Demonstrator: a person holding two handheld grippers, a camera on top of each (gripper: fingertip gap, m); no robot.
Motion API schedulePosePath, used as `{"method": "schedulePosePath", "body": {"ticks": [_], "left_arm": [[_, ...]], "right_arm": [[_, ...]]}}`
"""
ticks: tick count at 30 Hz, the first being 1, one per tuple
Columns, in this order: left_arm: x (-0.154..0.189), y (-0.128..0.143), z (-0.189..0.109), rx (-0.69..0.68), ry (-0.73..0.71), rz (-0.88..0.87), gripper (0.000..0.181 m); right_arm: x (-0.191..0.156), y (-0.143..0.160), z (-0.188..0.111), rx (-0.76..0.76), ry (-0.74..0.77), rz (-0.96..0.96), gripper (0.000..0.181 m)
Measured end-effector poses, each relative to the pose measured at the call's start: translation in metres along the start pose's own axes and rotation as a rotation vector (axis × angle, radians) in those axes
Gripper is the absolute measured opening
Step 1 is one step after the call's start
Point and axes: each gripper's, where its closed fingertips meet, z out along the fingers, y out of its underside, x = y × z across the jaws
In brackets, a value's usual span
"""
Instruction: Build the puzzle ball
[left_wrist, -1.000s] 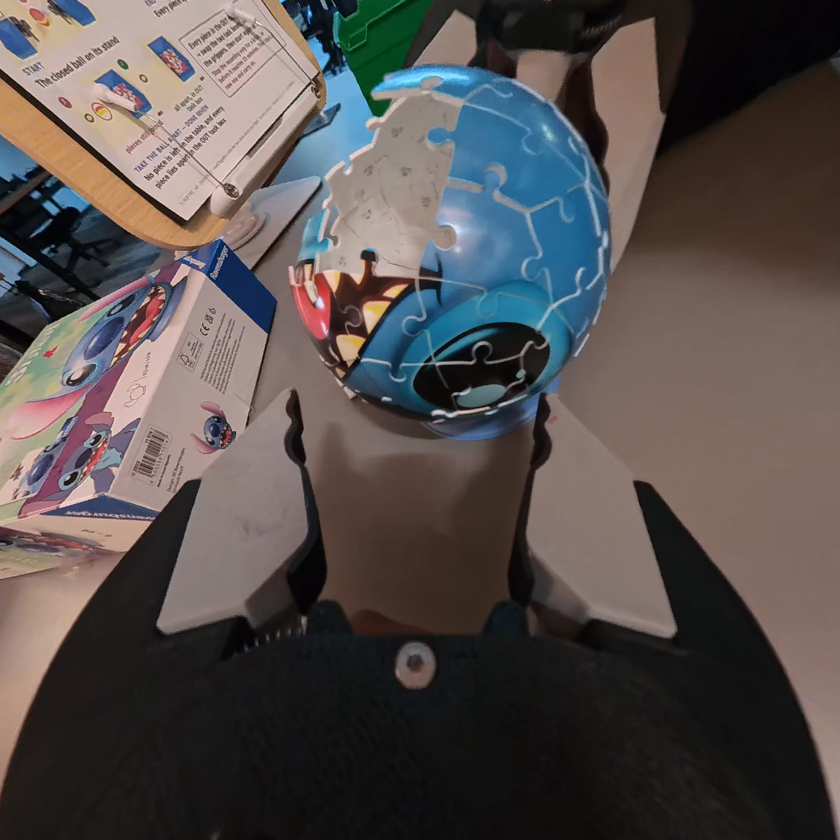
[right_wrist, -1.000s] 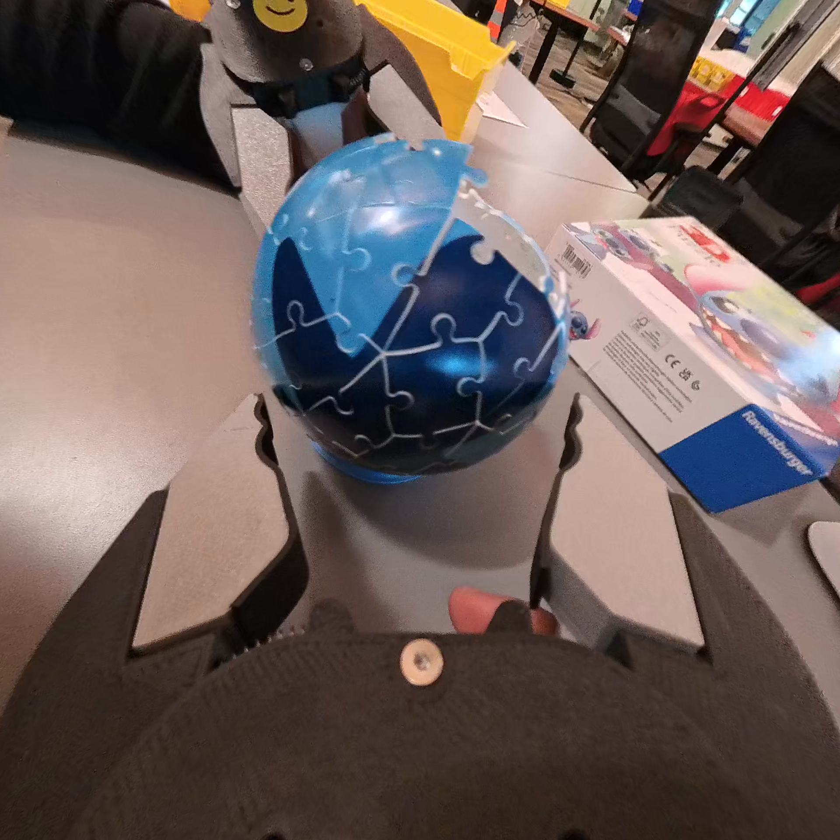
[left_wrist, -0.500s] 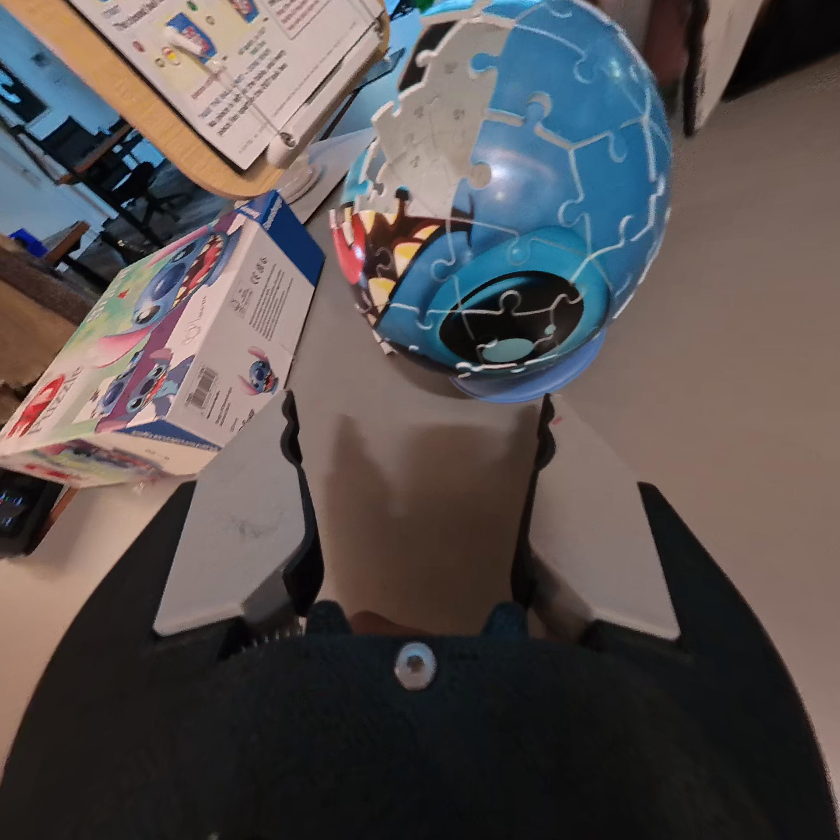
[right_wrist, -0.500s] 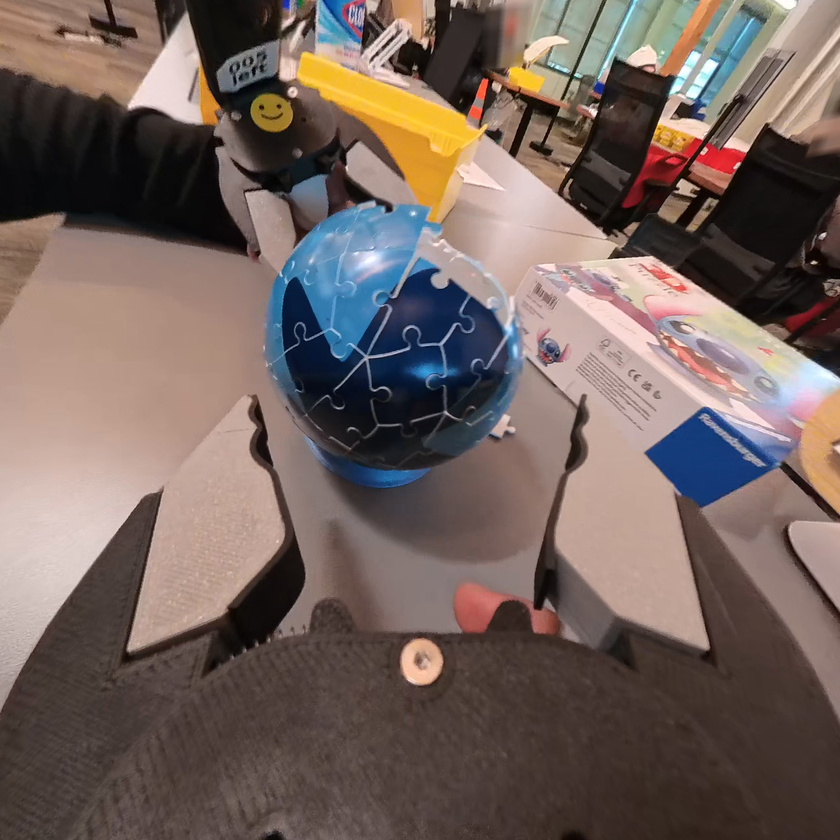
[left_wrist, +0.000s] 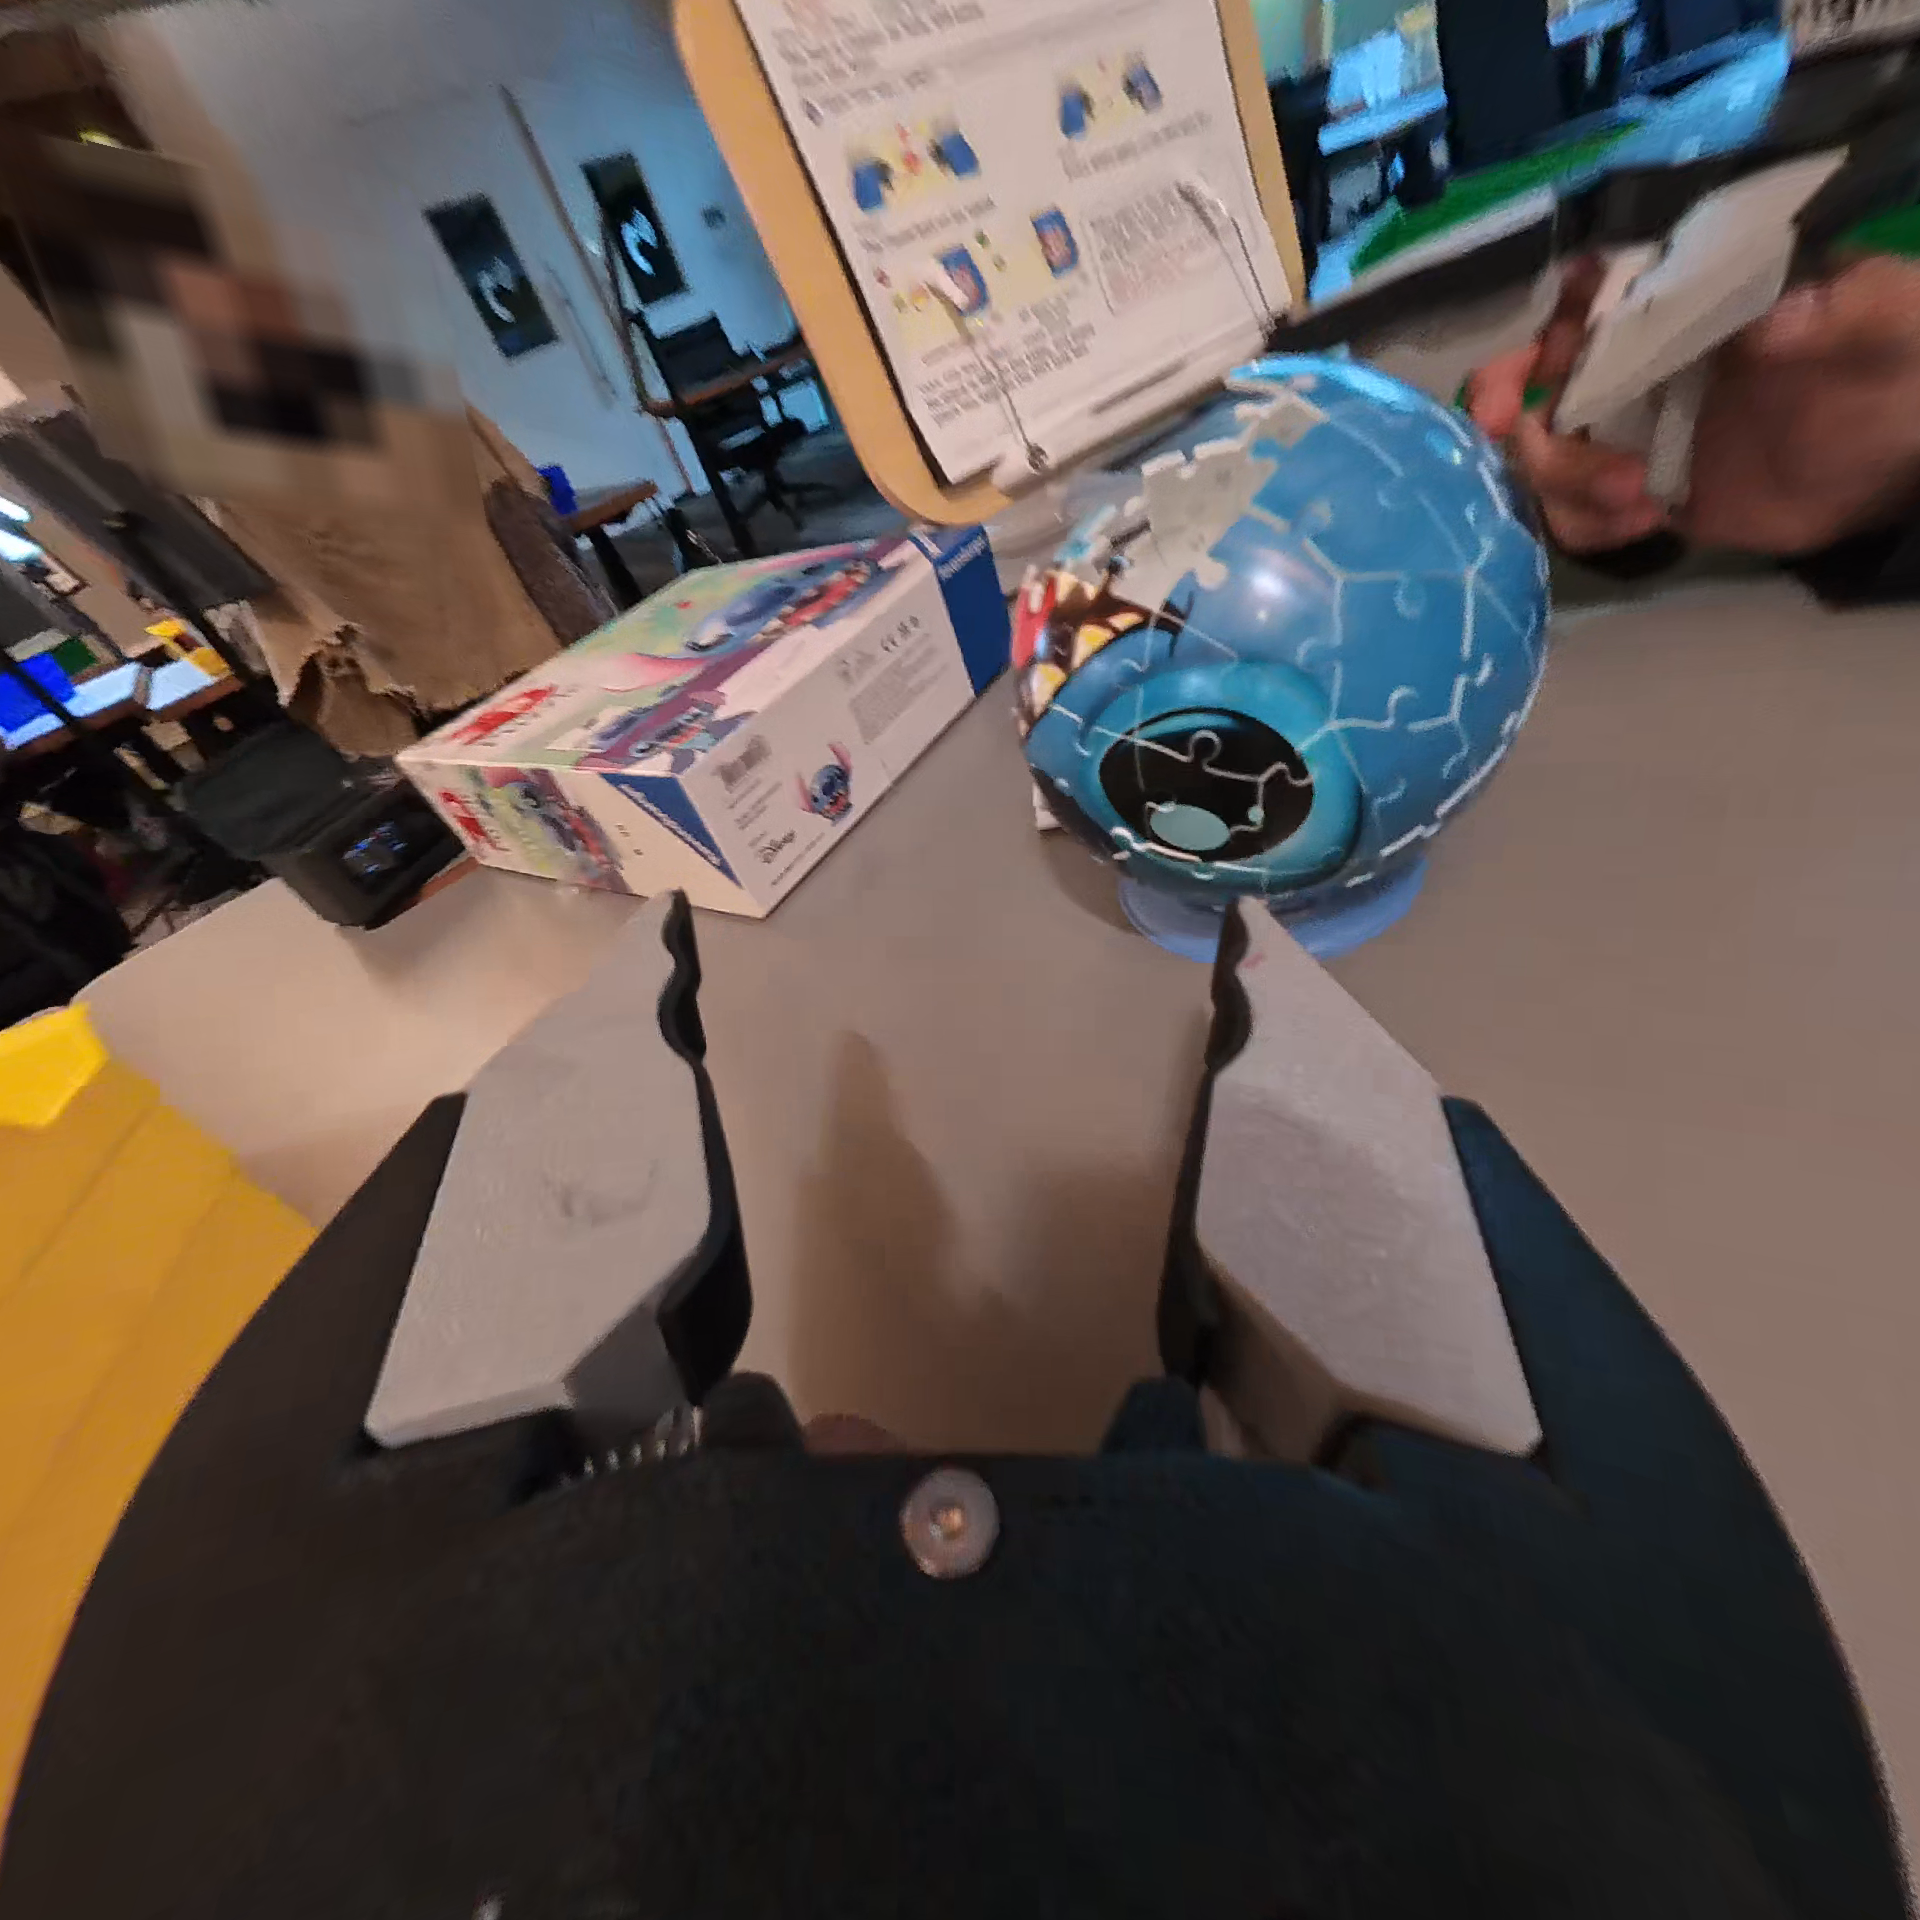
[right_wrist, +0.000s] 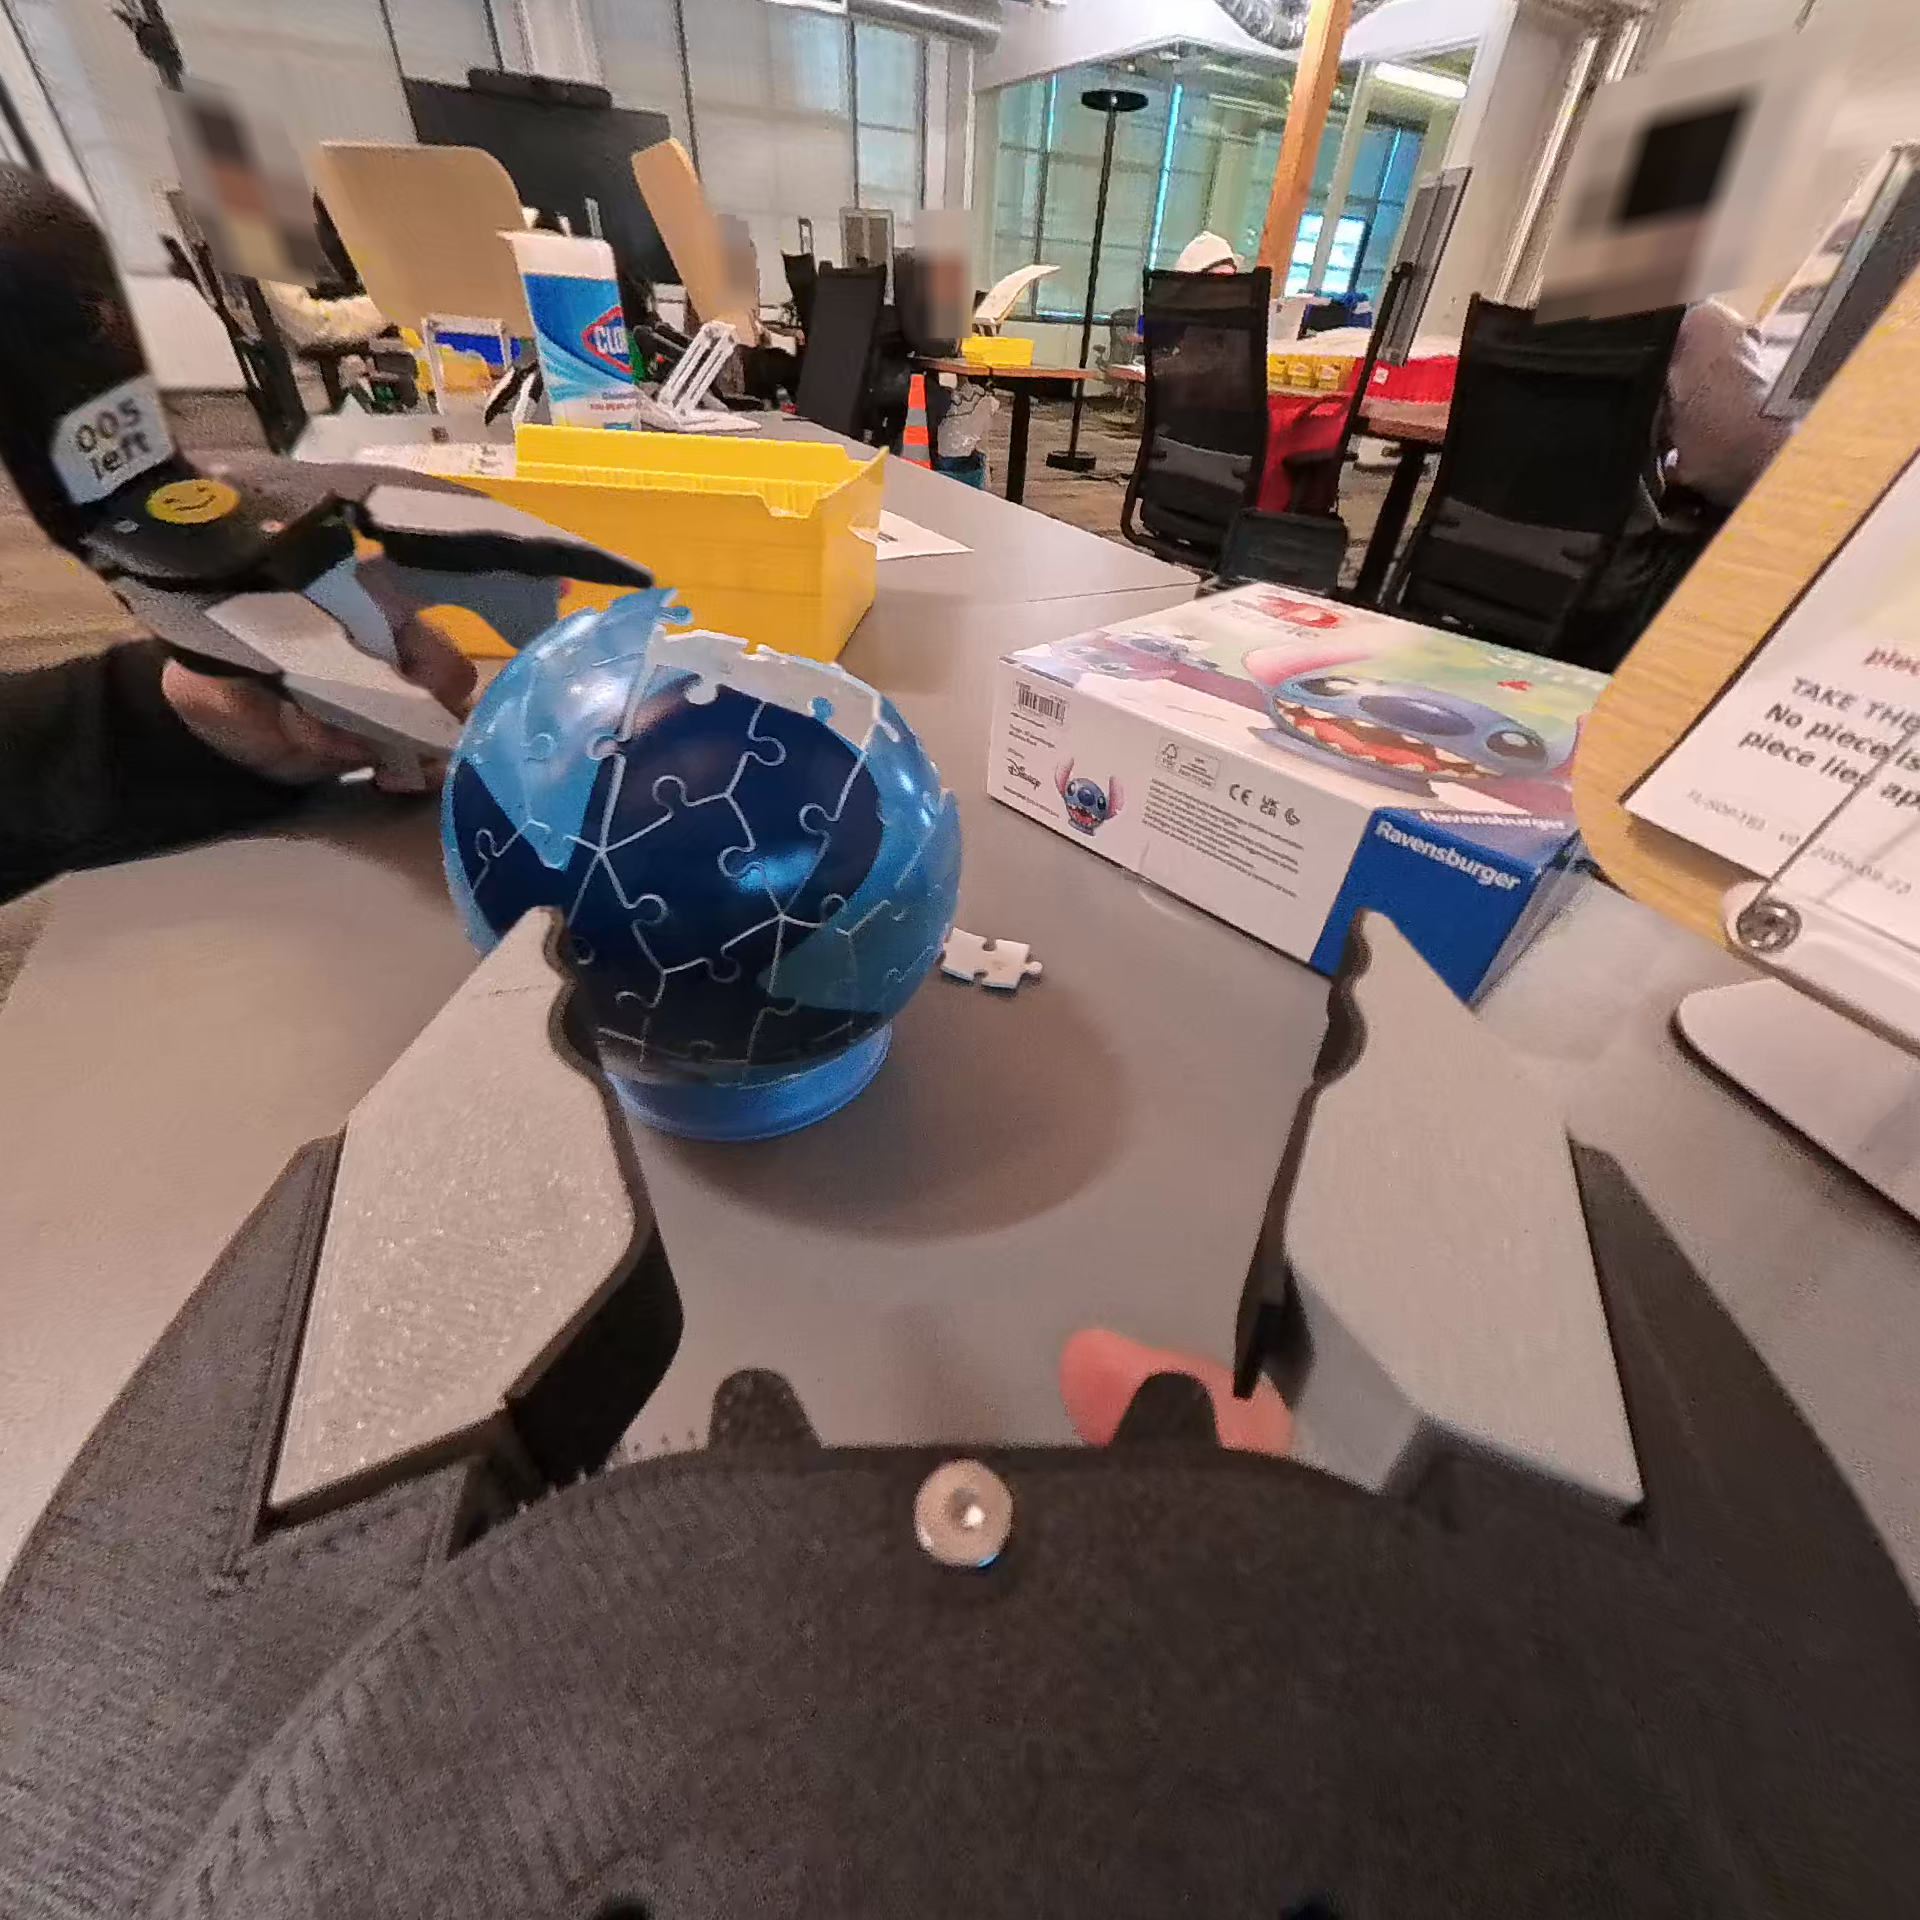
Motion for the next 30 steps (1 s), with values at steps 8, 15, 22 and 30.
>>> {"method": "schedulePosePath", "body": {"ticks": [8,15,22,30], "left_arm": [[0.001,-0.004,-0.010,0.037,-0.004,-0.009,0.095],[0.008,0.002,-0.009,-0.024,0.002,-0.005,0.093],[0.005,0.008,-0.011,-0.067,-0.005,-0.053,0.086],[0.002,0.010,-0.025,-0.068,-0.013,-0.116,0.085]], "right_arm": [[0.014,0.006,0.003,-0.001,0.021,0.071,0.134],[0.020,0.009,0.009,-0.016,0.026,0.064,0.132],[0.027,0.008,0.010,-0.009,0.036,0.076,0.128],[0.053,0.012,0.006,-0.037,0.190,0.028,0.125]]}}
